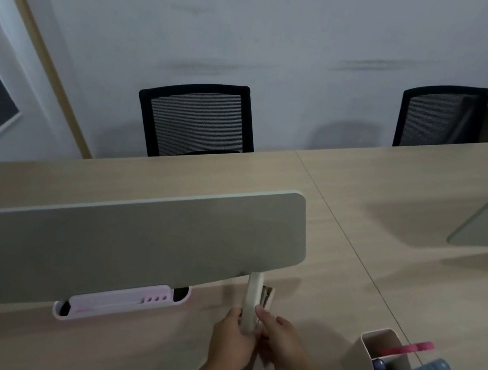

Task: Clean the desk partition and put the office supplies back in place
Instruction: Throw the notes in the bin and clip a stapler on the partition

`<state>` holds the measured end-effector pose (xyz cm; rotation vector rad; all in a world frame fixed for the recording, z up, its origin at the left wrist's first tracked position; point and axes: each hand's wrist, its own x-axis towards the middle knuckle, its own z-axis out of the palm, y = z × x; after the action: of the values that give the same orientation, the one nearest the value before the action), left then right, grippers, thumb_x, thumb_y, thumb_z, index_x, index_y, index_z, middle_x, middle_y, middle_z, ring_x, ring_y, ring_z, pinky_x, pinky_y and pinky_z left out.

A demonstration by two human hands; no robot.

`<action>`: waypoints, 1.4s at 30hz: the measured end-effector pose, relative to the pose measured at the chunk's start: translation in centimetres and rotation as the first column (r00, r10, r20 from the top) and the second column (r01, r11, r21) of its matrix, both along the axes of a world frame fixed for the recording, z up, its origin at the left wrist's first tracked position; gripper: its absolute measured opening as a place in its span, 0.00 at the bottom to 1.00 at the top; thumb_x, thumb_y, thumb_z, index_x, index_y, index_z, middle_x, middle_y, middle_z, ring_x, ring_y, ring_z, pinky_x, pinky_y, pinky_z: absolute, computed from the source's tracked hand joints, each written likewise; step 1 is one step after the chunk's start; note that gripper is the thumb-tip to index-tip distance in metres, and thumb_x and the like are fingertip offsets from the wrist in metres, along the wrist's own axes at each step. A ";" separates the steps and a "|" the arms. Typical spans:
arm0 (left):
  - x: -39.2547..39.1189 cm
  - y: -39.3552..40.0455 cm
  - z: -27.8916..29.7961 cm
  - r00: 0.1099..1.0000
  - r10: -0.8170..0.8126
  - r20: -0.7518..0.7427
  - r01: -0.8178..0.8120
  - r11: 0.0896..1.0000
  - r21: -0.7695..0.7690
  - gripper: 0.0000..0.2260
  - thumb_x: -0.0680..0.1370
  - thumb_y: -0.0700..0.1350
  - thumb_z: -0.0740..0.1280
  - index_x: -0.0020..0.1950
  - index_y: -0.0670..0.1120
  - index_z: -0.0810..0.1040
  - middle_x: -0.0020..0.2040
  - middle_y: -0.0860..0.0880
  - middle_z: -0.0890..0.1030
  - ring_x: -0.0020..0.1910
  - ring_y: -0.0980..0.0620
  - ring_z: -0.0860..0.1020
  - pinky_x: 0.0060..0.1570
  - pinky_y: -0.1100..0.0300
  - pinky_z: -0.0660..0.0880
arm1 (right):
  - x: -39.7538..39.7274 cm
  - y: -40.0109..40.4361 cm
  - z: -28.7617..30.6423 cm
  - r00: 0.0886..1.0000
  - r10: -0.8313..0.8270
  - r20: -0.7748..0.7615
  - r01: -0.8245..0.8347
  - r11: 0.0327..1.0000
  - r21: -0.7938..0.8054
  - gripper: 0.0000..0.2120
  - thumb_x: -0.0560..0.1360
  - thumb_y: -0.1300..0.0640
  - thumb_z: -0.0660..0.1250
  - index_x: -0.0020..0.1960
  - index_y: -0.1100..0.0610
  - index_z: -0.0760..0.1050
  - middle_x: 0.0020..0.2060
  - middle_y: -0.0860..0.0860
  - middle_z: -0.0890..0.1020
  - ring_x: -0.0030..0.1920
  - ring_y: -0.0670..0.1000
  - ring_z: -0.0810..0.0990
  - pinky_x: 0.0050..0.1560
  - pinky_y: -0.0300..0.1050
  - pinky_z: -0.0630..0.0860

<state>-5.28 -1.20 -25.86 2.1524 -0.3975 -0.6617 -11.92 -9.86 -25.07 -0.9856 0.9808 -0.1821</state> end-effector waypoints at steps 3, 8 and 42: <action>-0.9 1.3 0.0 0.994 -0.094 0.056 0.098 0.992 -0.083 0.15 0.68 0.48 0.71 0.54 0.54 0.79 0.46 0.54 0.85 0.45 0.56 0.83 0.49 0.55 0.80 | 0.3 -0.1 0.9 0.999 -0.018 0.039 0.015 0.997 0.071 0.19 0.70 0.50 0.74 0.51 0.66 0.79 0.37 0.61 0.83 0.31 0.55 0.82 0.28 0.40 0.74; -1.1 2.7 0.3 0.927 -0.294 0.234 0.308 0.951 -0.024 0.27 0.68 0.53 0.69 0.68 0.58 0.73 0.56 0.54 0.79 0.55 0.57 0.79 0.57 0.62 0.75 | -0.1 -0.7 1.3 0.982 -0.159 0.102 0.153 0.986 0.068 0.18 0.67 0.49 0.76 0.48 0.61 0.78 0.36 0.57 0.82 0.37 0.55 0.82 0.38 0.46 0.79; -2.7 2.9 4.1 0.894 -0.201 -0.400 0.103 0.962 -0.252 0.11 0.77 0.50 0.68 0.53 0.45 0.82 0.47 0.45 0.85 0.42 0.50 0.82 0.37 0.56 0.78 | -1.8 1.0 2.9 0.992 -0.108 0.063 0.111 0.993 -0.047 0.18 0.67 0.50 0.76 0.46 0.63 0.77 0.37 0.61 0.81 0.38 0.59 0.81 0.45 0.53 0.80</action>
<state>-8.02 1.71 -21.80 1.7139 -0.3860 -1.0937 -13.71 -8.85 -22.17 -0.9673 0.9793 -0.3274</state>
